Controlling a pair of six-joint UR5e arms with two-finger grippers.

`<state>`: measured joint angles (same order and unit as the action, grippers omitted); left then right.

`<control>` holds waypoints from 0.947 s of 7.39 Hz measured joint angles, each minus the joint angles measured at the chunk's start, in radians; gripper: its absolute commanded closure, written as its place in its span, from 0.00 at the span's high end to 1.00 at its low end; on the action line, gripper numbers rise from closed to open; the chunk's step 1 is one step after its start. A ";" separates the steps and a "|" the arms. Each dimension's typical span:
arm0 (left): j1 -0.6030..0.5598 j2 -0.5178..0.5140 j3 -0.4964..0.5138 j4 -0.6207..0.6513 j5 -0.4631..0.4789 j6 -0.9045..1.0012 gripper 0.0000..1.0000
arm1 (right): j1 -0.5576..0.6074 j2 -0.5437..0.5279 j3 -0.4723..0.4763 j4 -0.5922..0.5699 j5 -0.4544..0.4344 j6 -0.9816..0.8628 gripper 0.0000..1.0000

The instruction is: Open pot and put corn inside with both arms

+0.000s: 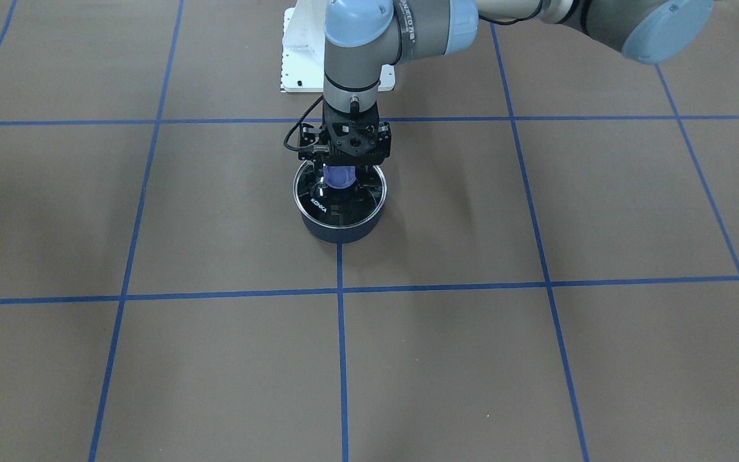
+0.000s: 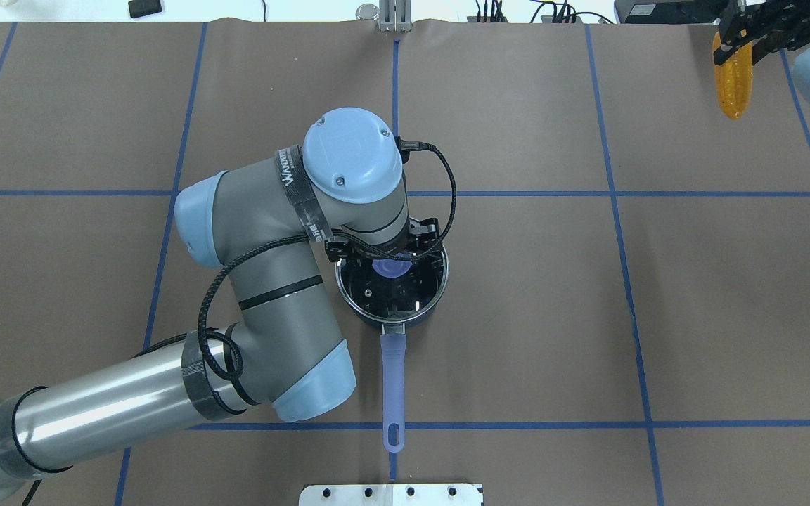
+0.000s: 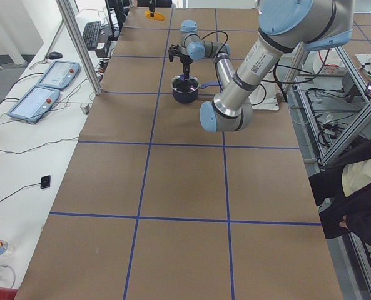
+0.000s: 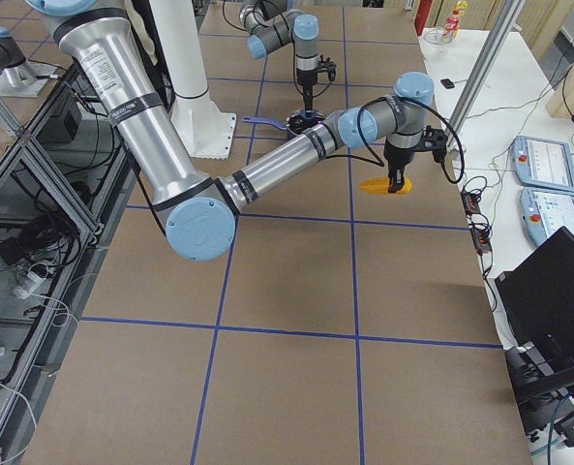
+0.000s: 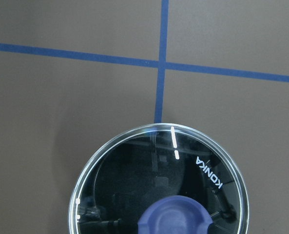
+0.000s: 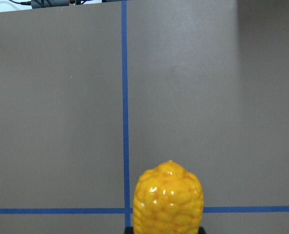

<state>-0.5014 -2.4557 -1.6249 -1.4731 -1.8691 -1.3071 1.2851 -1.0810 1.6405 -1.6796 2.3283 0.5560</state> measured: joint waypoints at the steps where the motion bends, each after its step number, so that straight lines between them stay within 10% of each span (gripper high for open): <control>1: 0.007 -0.016 0.027 0.000 0.002 0.001 0.96 | 0.001 0.000 0.000 -0.001 0.006 0.001 0.47; 7: 0.011 -0.039 0.064 -0.001 0.003 0.014 0.63 | 0.003 0.001 0.000 -0.001 0.013 0.002 0.47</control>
<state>-0.4900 -2.4944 -1.5605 -1.4742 -1.8665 -1.2935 1.2879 -1.0799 1.6410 -1.6810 2.3408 0.5577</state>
